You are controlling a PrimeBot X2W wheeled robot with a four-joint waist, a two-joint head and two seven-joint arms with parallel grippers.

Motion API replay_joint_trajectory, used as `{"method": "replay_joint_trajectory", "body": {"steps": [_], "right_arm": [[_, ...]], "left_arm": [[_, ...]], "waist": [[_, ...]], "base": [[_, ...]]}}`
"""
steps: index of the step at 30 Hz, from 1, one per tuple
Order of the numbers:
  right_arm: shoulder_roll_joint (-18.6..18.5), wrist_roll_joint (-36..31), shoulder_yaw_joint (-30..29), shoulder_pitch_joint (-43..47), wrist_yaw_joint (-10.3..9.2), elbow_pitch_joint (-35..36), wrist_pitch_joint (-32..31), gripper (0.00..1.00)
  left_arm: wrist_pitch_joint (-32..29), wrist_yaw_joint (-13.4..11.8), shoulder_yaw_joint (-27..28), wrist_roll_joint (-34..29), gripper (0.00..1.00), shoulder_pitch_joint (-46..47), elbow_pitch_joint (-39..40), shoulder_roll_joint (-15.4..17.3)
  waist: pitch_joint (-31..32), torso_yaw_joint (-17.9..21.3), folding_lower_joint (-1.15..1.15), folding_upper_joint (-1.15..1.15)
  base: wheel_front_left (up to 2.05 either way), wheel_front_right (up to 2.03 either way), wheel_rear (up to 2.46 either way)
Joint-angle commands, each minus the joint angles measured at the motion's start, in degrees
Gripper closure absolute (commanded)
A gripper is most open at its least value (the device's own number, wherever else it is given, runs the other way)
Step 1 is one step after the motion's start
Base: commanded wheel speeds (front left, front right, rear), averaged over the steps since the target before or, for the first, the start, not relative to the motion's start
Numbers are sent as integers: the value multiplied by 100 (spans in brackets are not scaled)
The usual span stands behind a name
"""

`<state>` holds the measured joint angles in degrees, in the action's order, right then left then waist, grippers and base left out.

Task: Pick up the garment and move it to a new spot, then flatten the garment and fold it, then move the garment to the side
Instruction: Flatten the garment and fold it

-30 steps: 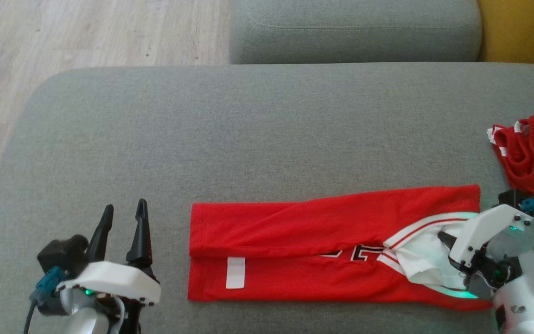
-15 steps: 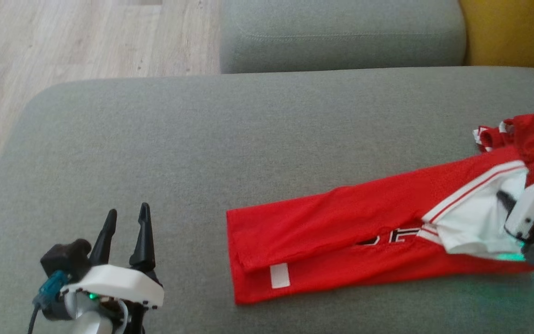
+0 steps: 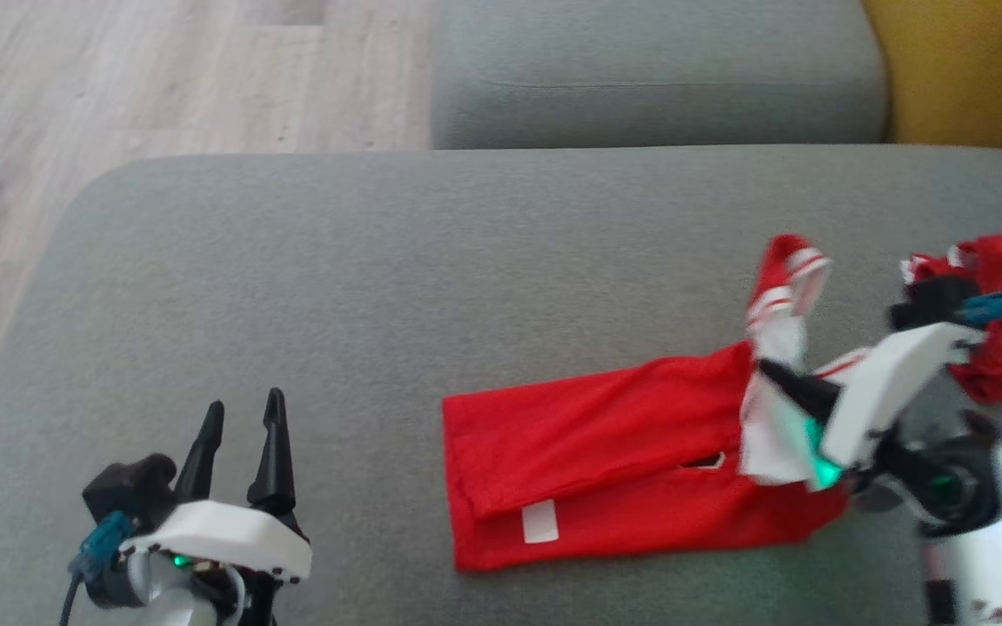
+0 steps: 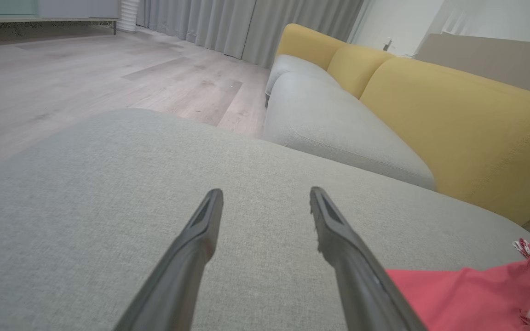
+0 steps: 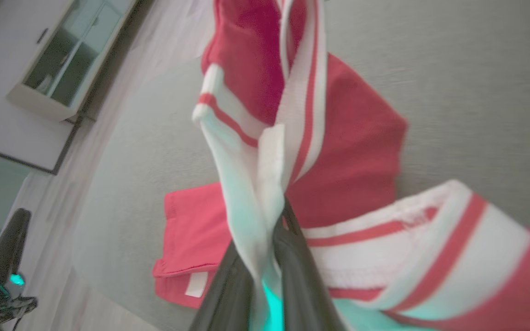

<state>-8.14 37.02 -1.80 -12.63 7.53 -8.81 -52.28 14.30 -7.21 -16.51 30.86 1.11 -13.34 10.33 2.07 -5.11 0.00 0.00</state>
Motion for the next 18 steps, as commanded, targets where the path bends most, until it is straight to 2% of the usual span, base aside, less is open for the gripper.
{"method": "replay_joint_trajectory", "body": {"steps": [1, 7, 12, 18], "right_arm": [[75, 53, 164, -194, -4, 300, -31, 100], [455, 200, 537, -119, -4, 37, 73, 100], [520, 565, 772, -115, -4, -455, 436, 100], [524, 1182, 1191, -314, -4, -1363, 939, 100]], "left_arm": [[70, 21, 212, -40, 0, 191, 136, 5], [70, 77, 154, -51, 0, 240, 6, -84], [69, 111, 140, -46, 0, 259, -111, -87], [62, 135, 111, -35, 0, 278, -202, -73]], "waist": [[0, -123, 0, 0], [18, -599, 0, 0], [43, -968, 0, 0], [45, -1248, 0, 0]], "base": [[0, 0, 0], [0, 0, 0], [0, 0, 0], [0, 0, 0]]}}
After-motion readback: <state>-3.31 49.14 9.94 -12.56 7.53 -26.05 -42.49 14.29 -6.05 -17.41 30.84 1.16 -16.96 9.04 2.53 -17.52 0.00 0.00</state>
